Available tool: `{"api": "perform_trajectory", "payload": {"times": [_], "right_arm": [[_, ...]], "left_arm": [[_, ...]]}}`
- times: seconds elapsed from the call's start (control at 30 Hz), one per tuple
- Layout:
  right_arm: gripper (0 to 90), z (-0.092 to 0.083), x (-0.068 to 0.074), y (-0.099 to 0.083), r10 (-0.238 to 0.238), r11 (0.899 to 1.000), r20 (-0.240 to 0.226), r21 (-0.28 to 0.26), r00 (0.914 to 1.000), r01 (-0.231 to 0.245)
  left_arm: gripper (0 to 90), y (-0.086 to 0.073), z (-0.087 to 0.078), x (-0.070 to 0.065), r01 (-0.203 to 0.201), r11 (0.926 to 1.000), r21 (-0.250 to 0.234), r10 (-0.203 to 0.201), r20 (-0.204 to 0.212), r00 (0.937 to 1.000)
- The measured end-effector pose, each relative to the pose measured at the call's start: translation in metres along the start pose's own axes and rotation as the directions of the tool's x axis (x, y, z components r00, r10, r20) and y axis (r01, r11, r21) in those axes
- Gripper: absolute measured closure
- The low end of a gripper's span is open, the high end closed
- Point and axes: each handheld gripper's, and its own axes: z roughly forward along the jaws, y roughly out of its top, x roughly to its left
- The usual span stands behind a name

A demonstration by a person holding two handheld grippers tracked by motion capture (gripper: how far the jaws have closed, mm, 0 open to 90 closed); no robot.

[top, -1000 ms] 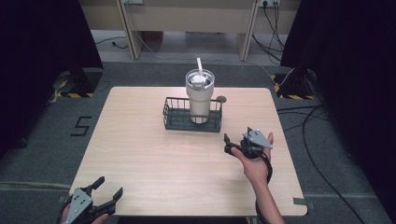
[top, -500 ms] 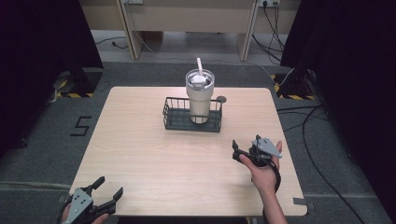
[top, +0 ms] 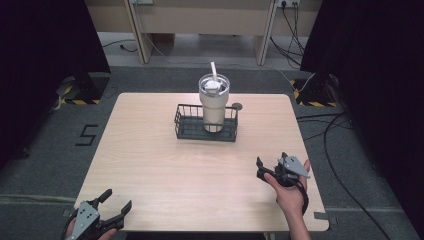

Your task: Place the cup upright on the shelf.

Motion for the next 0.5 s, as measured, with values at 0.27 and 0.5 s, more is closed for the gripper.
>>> {"api": "perform_trajectory", "payload": {"times": [0.27, 0.5], "right_arm": [[10.0, -0.011, -0.009, -0.008, 0.012, 1.0, 0.018, 0.005, 0.9998, -0.012], [11.1, -0.013, -0.008, -0.015, 0.027, 1.0, 0.005, 0.015, 0.9996, -0.027]], "left_arm": [[21.9, 0.0, 0.0, 0.0, -0.002, 1.0, 0.001, 0.002, 0.002, 1.0], [21.9, 0.0, 0.001, -0.001, -0.006, 1.0, 0.001, 0.006, 0.004, 1.0]]}}
